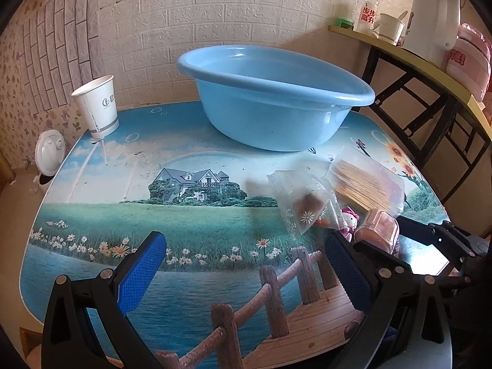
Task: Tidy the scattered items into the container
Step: 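Move the left tool toward the clear zip bag while the right approaches the pink plastic holder, then close the left tool on the clear zip bag while the right grips the pink holder, then lift and hold the zip bag and pink holder above the table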
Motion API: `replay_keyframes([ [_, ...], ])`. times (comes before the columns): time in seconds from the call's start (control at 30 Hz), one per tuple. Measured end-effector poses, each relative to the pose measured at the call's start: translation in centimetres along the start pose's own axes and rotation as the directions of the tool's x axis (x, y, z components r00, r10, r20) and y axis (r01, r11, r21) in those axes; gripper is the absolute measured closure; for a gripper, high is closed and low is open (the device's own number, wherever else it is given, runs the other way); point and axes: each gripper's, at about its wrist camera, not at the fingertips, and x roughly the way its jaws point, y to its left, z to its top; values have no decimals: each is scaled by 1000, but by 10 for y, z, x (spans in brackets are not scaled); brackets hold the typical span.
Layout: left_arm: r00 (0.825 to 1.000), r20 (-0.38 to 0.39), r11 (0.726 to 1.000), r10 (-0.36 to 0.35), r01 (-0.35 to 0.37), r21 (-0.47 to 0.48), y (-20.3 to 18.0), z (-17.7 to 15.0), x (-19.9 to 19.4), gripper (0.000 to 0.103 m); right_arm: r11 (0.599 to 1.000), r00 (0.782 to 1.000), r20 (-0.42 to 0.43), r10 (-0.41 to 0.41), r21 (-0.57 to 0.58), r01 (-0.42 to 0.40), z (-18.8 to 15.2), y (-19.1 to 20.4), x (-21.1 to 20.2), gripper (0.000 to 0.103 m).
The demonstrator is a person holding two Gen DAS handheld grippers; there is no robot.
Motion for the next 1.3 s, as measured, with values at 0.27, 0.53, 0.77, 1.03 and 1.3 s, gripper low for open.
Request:
replay_keyframes([
  [0.27,1000,-7,1000,-28,29,10,-10,6,6,0,1000,1000,5,27,1,-27,-1,0,0,50],
  [0.53,996,-28,996,-85,84,-31,-17,18,22,2,1000,1000,4,11,20,-11,-3,-6,-3,50],
  [0.77,991,-68,989,-119,112,-101,-11,21,32,37,1000,1000,5,7,19,-7,-4,-7,-5,50],
  [1.03,993,-47,994,-107,106,-23,-21,19,32,76,1000,1000,6,4,22,-4,-4,-8,-5,50],
  [1.3,997,-17,997,-70,69,-21,-13,17,20,80,999,1000,3,-15,46,15,-5,-14,-9,50],
])
